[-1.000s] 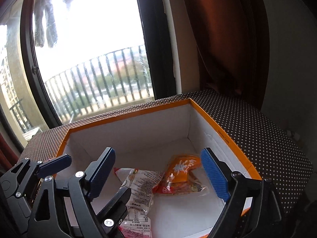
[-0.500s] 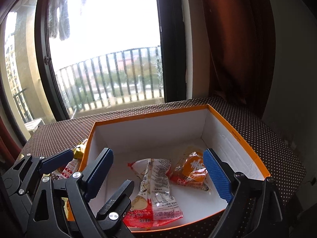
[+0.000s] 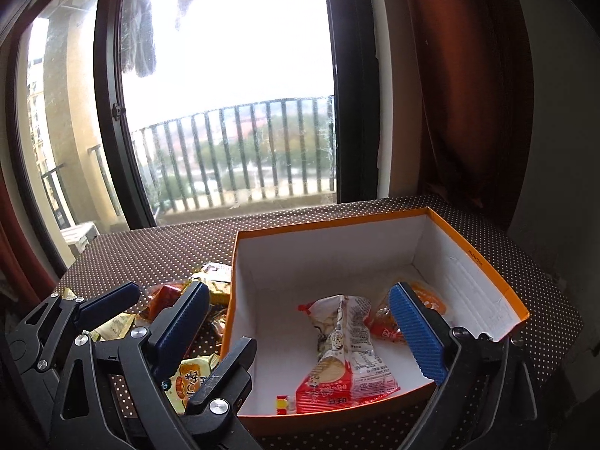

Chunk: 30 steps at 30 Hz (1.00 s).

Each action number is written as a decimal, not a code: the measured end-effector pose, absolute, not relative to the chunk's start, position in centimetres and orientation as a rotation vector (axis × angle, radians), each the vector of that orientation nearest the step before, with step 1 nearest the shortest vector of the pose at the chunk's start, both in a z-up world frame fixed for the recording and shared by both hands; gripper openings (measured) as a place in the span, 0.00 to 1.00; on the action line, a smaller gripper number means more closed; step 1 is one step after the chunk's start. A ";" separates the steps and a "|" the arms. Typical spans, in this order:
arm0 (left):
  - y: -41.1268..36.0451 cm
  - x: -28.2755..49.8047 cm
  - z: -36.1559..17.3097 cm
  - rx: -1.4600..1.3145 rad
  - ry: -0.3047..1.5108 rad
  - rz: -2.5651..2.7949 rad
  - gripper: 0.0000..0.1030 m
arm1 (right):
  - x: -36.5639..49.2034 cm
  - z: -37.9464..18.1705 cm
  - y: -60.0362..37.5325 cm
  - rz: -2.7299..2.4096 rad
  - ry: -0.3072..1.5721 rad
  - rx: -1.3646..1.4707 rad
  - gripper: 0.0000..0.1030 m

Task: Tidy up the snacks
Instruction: 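Withdraw both tools from the shoebox toward the snack pile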

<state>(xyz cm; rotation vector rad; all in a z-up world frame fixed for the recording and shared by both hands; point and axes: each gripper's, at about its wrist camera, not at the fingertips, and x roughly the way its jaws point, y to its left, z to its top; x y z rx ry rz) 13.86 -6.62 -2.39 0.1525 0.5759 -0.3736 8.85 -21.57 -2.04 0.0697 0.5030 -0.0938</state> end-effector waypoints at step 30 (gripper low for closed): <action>3.7 10.0 -5.3 0.080 0.582 -0.212 0.99 | 8.6 -6.0 -12.5 0.032 0.511 0.038 1.00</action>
